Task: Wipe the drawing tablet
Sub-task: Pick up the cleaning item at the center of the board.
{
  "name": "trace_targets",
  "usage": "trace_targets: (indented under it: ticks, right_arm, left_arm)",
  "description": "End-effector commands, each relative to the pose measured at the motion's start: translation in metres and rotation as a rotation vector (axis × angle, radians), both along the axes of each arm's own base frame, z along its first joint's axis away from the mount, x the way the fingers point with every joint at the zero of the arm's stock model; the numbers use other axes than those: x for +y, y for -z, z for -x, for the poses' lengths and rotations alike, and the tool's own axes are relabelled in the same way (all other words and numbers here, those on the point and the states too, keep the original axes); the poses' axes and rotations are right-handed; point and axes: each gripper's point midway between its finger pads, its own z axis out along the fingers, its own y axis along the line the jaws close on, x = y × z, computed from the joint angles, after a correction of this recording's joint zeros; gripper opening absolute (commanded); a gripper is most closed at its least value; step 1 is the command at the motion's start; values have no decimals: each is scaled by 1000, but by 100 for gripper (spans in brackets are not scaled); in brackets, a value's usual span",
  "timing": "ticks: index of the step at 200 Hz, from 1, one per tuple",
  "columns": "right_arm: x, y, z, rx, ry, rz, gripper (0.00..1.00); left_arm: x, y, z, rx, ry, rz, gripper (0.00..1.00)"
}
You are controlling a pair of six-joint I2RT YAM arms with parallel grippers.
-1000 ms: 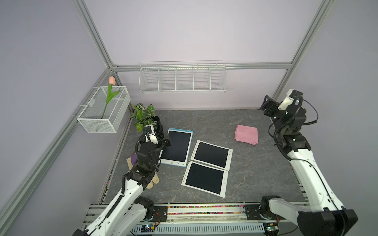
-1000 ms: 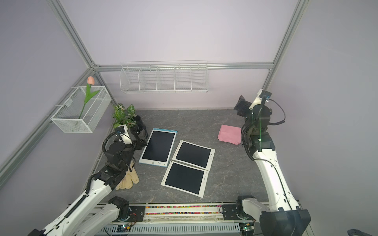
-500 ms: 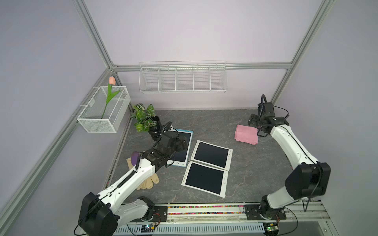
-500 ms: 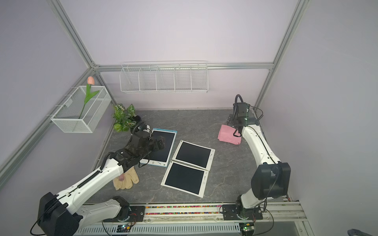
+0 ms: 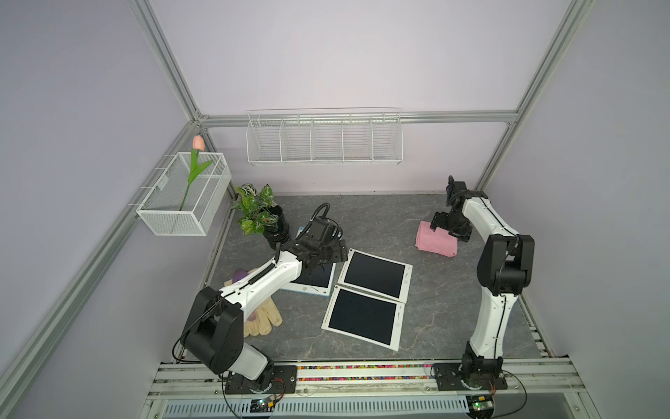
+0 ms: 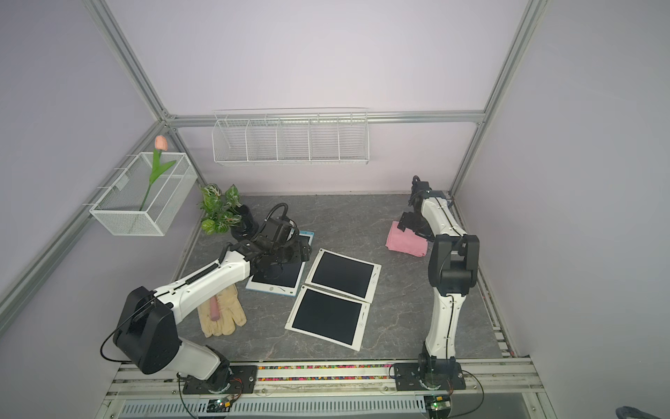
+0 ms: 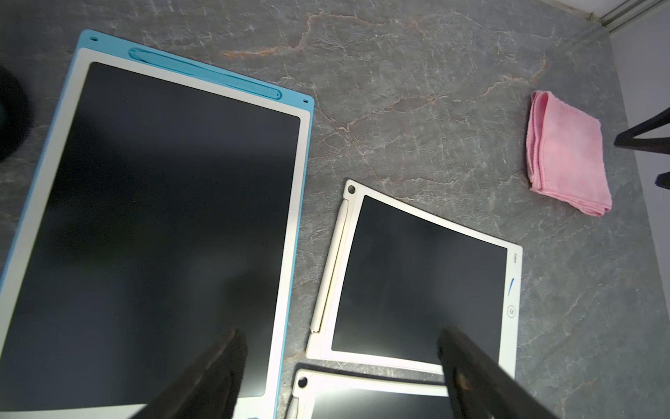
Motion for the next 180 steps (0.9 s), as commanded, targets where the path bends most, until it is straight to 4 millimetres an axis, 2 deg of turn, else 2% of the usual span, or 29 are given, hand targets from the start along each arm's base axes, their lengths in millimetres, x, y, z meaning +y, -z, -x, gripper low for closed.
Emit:
trace_targets:
  ticks: [1, 20, 49, 101, 151, 180]
  right_arm:
    - [12, 7, 4, 83, -50, -37, 97]
    - [11, 16, -3, 102, -52, -36, 100]
    - [16, 26, -11, 131, -49, -49, 95]
    - [26, 46, -3, 196, -18, -55, 90]
    - [25, 62, 0, 224, -17, -76, 88]
    - [23, 72, 3, 246, -7, -95, 83]
  left_arm:
    - [-11, -10, -3, 5, 26, 34, 86]
    - [-14, -10, -7, 10, 30, 29, 86]
    - [-14, -7, -13, 47, 11, 10, 86]
    - [-18, -11, -20, 50, -1, 49, 86]
    - [-20, -17, -22, 35, -8, 174, 85]
    - [-18, -16, -25, 50, -27, 249, 86]
